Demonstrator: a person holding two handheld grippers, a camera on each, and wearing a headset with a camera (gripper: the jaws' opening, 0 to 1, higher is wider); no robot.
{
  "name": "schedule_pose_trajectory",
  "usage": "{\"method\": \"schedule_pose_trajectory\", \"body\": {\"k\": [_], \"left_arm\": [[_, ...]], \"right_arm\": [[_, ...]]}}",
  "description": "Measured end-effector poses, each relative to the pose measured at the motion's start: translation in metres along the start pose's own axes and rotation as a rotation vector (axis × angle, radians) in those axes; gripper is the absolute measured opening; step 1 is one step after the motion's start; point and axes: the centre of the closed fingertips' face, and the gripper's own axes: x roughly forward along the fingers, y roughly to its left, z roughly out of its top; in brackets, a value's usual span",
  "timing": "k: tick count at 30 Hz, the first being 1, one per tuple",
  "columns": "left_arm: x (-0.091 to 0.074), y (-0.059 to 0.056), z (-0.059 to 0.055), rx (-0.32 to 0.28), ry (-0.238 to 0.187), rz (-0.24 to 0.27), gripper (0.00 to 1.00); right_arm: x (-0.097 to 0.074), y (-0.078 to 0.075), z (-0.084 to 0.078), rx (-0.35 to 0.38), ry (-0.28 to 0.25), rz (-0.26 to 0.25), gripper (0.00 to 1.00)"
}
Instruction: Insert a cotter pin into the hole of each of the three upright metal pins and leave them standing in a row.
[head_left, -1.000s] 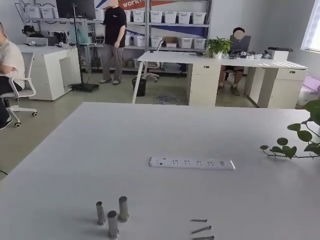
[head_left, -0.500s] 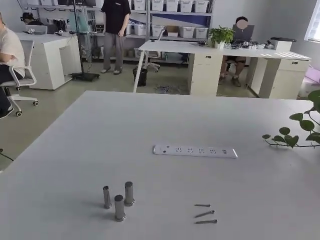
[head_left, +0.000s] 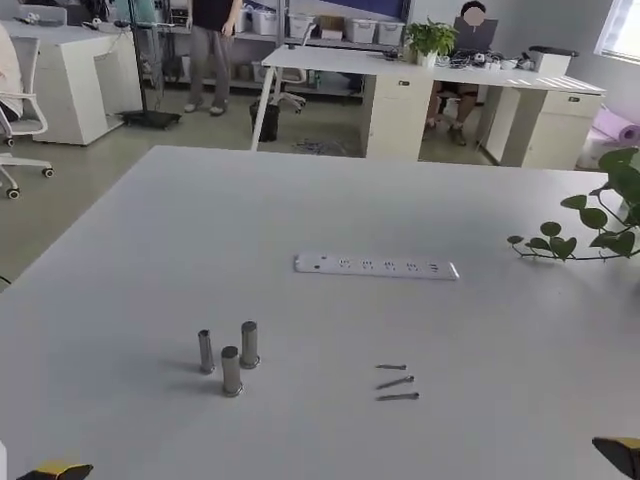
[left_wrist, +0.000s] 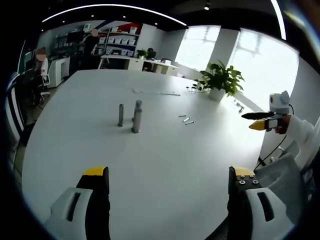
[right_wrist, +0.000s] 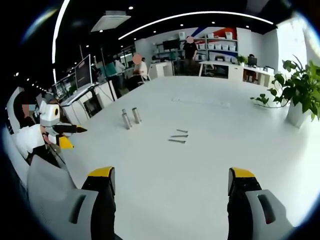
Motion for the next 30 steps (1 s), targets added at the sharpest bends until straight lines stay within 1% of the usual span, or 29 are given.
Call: {"method": "schedule_pose_trajectory", "body": {"k": [2,6,11,14,15,16,17,18,20,21,24,26,30], "left_arm": [[0.002,0.0,0.003,0.005,-0.002,-0.005,0.99],[0.006,0.007,0.011,0.01,-0.016,0.004,0.99],[0.014,0.016,0.021,0.027,-0.02,0.012,0.99],[0.019,0.02,0.025,0.024,-0.024,0.014,0.99],[0.022,0.022,0.026,0.02,-0.024,0.012,0.99],[0.023,0.022,0.026,0.018,-0.021,0.01,0.95],[0.025,0.023,0.026,0.021,-0.022,0.009,0.88],[0.026,0.024,0.026,0.02,-0.023,0.008,0.86],[0.03,0.025,0.025,0.005,-0.018,0.006,0.9],[0.032,0.024,0.024,0.005,-0.013,0.001,0.9],[0.039,0.025,0.024,0.023,0.0,-0.01,0.87],[0.044,0.021,0.023,0.04,0.014,-0.044,0.88],[0.055,0.024,0.029,0.064,0.012,-0.038,0.87]], "right_arm": [[-0.001,0.0,0.002,0.0,-0.003,-0.003,0.92],[-0.001,0.0,0.002,0.0,-0.004,-0.009,0.92],[-0.001,-0.001,0.001,0.003,0.005,-0.013,0.92],[-0.001,-0.002,0.0,0.004,0.011,-0.011,0.92],[0.0,-0.001,-0.001,0.004,0.014,-0.01,0.92],[0.0,-0.002,-0.001,0.002,0.017,-0.009,0.92],[0.0,-0.002,-0.001,0.0,0.017,-0.012,0.92],[0.0,-0.005,-0.002,-0.001,0.021,-0.017,0.92],[0.001,-0.008,-0.002,0.001,0.022,-0.021,0.92],[0.001,-0.009,-0.002,0.004,0.021,-0.022,0.92],[0.0,-0.012,-0.002,0.004,0.024,-0.025,0.91],[0.0,-0.014,-0.003,0.006,0.026,-0.029,0.91],[0.001,-0.016,-0.004,0.009,0.033,-0.032,0.91]]}}
